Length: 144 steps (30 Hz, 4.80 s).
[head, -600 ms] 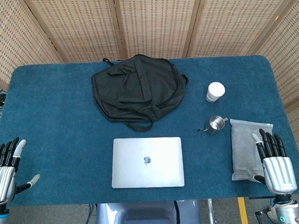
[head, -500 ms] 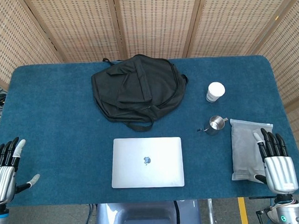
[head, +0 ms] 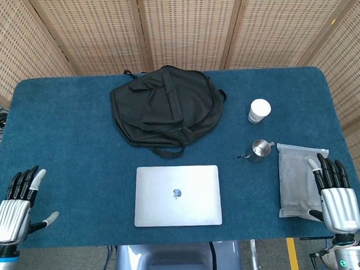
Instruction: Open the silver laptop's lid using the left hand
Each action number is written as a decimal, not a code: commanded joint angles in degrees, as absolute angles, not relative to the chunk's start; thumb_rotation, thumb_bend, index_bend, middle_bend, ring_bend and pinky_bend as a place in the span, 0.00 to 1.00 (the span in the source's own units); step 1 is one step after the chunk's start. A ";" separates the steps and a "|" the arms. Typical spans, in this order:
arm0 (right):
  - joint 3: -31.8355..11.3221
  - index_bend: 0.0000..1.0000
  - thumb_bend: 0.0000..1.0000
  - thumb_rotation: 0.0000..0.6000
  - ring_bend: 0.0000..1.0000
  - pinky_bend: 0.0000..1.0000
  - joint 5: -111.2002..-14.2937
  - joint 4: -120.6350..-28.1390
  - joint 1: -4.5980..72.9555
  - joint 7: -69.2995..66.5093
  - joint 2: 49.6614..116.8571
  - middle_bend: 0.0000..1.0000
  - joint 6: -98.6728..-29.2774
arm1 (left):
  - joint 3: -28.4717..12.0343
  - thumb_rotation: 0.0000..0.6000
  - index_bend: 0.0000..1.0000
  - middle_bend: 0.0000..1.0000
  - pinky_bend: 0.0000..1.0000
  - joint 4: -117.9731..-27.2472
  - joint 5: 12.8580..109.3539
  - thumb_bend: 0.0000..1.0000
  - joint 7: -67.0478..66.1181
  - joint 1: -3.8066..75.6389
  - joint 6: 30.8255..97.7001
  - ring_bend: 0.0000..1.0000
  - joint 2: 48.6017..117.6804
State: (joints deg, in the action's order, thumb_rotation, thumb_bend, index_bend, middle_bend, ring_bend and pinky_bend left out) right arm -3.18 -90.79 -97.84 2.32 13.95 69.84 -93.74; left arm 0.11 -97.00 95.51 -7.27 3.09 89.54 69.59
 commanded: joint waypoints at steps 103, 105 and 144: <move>2.22 0.22 0.63 1.00 0.00 0.07 -102.31 -85.27 11.05 -7.66 69.88 0.14 -79.23 | -15.38 1.00 0.00 0.00 0.00 -92.66 70.13 0.47 -50.44 39.06 57.11 0.00 108.56; 2.76 0.23 0.70 1.00 0.00 0.08 -104.08 -84.30 12.87 -8.54 70.28 0.15 -77.66 | -15.66 1.00 0.00 0.00 0.00 -92.81 69.36 0.47 -50.36 39.55 57.34 0.00 108.23; 1.80 0.23 1.00 1.00 0.00 0.10 -88.40 -95.35 28.69 17.12 80.72 0.11 -47.43 | -16.17 1.00 0.00 0.00 0.00 -98.42 64.05 0.49 -39.13 43.92 61.53 0.00 95.73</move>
